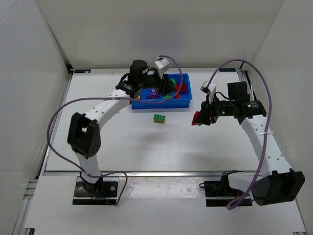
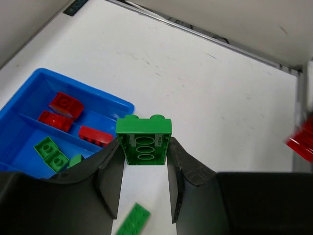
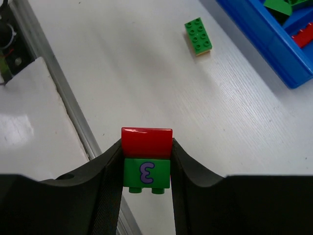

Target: Sort the legos into containers by color

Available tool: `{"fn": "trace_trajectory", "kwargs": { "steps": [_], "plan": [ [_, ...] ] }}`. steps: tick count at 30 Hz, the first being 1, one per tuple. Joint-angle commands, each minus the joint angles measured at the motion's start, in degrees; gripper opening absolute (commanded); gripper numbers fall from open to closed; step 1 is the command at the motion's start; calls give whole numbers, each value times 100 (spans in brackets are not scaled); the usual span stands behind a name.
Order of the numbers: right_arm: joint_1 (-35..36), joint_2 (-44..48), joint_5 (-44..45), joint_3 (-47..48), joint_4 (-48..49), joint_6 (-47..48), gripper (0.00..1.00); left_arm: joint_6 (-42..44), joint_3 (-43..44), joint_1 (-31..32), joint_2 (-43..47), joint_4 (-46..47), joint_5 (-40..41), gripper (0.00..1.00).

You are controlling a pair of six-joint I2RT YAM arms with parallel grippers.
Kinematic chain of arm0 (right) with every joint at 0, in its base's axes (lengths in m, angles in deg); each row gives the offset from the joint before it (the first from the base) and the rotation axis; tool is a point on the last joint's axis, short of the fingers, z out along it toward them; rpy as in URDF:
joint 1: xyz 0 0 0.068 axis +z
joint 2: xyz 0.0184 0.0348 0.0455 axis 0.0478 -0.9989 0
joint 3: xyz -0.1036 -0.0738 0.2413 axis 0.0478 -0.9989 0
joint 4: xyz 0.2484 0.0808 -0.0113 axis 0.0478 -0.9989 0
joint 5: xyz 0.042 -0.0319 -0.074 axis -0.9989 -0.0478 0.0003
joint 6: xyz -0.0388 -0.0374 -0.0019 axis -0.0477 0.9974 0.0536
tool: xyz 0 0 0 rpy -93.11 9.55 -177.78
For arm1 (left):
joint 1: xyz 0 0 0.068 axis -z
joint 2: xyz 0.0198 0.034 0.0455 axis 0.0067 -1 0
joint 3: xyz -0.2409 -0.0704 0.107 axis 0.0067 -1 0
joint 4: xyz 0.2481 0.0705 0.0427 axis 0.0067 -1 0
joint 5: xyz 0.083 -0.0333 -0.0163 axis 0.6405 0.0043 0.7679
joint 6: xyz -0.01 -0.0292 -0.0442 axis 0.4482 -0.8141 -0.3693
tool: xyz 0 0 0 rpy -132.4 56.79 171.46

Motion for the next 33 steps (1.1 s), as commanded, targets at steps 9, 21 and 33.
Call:
{"fn": "trace_trajectory", "kwargs": {
  "steps": [9, 21, 33],
  "plan": [
    [-285, 295, 421, 20, 450, -1201, 2, -454, 2283, 94, -2163, -668, 1168, 23],
    [-655, -162, 123, 328, 590, -1781, 2, -419, 2715, -134, -2920, -950, 2267, 24],
    [-655, -716, -413, 574, 950, -2685, 2, -463, 2513, -284, -3061, -1090, 2531, 63]
  ]
}}
